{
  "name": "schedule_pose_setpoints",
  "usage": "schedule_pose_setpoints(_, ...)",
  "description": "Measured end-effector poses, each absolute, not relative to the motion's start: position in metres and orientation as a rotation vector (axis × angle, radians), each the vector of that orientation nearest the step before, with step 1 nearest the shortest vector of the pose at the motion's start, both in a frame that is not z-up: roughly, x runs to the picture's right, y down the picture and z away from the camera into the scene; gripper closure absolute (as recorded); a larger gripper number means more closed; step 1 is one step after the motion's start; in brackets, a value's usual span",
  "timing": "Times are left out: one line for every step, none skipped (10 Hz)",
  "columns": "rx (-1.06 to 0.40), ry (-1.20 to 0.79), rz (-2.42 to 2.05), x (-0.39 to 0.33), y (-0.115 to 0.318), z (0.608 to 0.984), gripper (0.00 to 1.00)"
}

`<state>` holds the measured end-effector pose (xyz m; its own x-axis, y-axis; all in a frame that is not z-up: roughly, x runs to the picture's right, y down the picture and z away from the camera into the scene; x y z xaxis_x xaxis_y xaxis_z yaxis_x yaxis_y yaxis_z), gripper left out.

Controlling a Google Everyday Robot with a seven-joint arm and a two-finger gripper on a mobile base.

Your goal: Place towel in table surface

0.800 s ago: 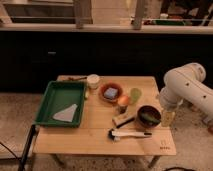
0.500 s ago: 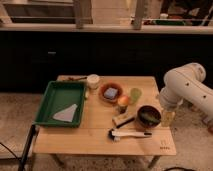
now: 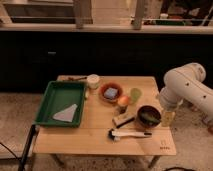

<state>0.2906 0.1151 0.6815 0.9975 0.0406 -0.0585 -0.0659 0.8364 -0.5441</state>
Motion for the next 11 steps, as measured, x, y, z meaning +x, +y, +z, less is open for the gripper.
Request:
schedule_pose_setpoints(-0.577,0.045,0.056,0.291,0.115,0.681,0.20)
schedule_pose_setpoints(-0.577,0.045,0.056,0.291,0.115,0.681,0.20)
schedule_pose_setpoints(-0.577,0.045,0.056,0.291,0.115,0.681,0.20)
schedule_pose_setpoints(-0.577,0.045,0.056,0.291,0.115,0.681,0.20)
schedule_pose_setpoints(-0.577,0.045,0.056,0.291,0.115,0.681,0.20)
schedule_pose_setpoints(-0.576,0.046,0.049,0.289,0.116,0.680,0.20)
schedule_pose_setpoints(-0.574,0.045,0.035,0.283,0.116,0.680,0.20)
schedule_pose_setpoints(-0.572,0.038,0.005,0.267,0.117,0.680,0.20)
schedule_pose_setpoints(-0.570,0.033,-0.015,0.254,0.118,0.681,0.20)
schedule_pose_setpoints(-0.567,0.028,-0.046,0.238,0.117,0.681,0.20)
schedule_pose_setpoints(-0.565,0.025,-0.065,0.229,0.117,0.681,0.20)
